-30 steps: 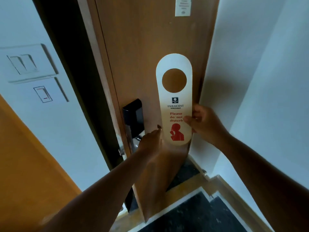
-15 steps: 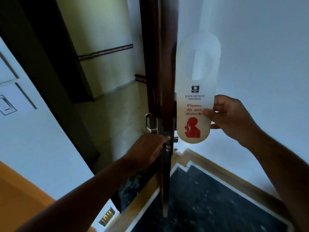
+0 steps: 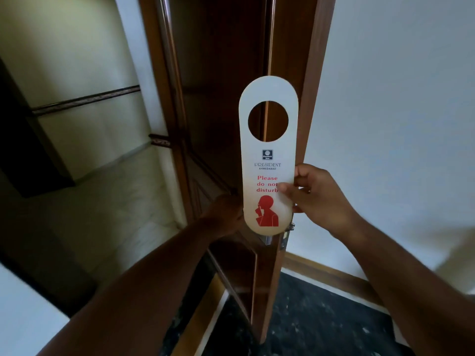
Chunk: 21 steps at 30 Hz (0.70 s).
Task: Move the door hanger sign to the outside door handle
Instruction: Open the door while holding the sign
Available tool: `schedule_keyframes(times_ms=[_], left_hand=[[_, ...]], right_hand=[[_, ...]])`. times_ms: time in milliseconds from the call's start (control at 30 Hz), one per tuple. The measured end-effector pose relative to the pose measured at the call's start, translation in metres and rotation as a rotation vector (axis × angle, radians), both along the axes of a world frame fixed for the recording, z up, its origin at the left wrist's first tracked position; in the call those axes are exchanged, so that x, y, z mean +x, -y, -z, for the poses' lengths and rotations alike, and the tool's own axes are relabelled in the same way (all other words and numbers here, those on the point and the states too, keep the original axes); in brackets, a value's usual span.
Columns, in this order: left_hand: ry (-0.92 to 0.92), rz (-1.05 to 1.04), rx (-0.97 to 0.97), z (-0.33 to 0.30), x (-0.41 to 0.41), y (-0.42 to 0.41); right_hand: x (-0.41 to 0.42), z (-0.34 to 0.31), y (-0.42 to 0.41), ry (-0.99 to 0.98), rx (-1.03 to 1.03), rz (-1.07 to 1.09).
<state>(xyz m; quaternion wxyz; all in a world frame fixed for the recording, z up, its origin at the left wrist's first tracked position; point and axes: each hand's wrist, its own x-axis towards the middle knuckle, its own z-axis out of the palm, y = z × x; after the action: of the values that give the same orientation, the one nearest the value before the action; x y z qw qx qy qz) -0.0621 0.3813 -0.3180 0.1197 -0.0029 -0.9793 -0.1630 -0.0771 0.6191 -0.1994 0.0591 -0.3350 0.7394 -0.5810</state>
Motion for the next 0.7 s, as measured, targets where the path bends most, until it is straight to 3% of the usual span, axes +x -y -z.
schedule_keyframes(times_ms=[100,167,467,600,700], left_hand=[[0.104,-0.003,0.31,-0.004,-0.034,-0.01],[0.134,0.048,0.396,-0.005,-0.057,-0.017],[0.11,0.343,-0.205,0.002,-0.156,-0.033],[0.146,0.326,-0.23,0.006,-0.188,-0.046],[0.076,0.392,-0.245,0.008,-0.207,-0.047]], right_hand=[[-0.027,0.004,-0.002,-0.004,-0.004,0.036],[-0.046,0.006,-0.006,-0.003,-0.012,0.071],[-0.122,0.018,-0.031,0.035,0.036,0.263],[-0.137,0.028,-0.034,0.067,0.062,0.358],[-0.143,0.034,-0.031,0.096,0.051,0.422]])
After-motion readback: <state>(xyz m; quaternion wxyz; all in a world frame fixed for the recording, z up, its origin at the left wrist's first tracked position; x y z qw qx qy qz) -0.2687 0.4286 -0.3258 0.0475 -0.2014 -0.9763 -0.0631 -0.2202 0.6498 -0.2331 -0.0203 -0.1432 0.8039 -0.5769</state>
